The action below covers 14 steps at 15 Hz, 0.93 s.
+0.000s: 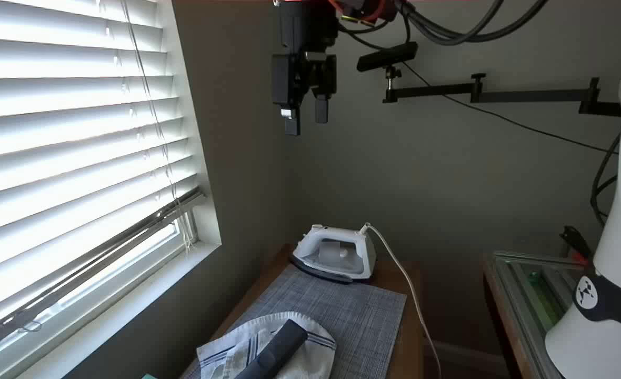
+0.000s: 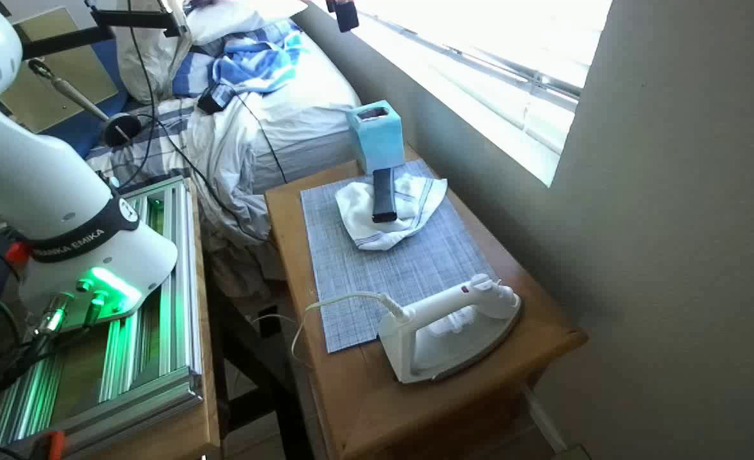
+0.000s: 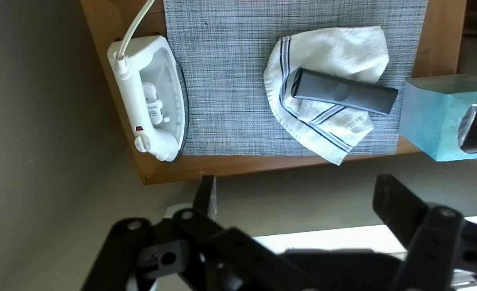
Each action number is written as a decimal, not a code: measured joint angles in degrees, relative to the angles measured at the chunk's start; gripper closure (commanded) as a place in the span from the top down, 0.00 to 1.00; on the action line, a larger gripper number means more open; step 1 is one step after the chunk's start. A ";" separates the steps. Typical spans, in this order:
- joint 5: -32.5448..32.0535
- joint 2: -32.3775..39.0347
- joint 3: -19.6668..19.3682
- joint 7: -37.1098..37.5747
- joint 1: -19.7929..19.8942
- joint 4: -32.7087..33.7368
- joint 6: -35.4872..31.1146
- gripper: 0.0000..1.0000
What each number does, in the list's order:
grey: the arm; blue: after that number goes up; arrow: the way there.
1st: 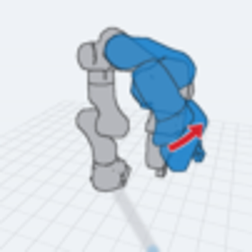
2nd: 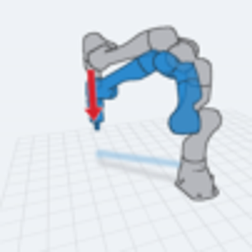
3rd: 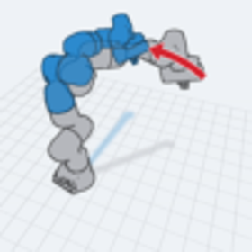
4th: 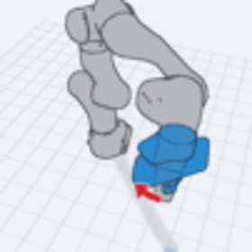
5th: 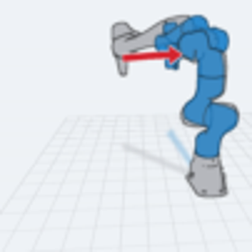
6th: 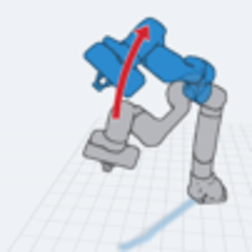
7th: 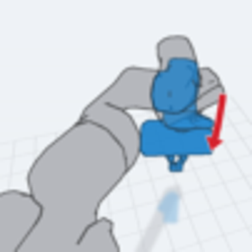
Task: Move the black remote to the right
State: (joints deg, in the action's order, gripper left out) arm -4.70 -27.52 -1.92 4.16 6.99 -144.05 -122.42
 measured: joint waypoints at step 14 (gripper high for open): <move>-0.05 0.18 0.18 -1.15 -0.49 -0.09 0.00 1.00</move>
State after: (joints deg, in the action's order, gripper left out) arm -4.75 -27.34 -1.75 3.01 6.50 -144.14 -122.42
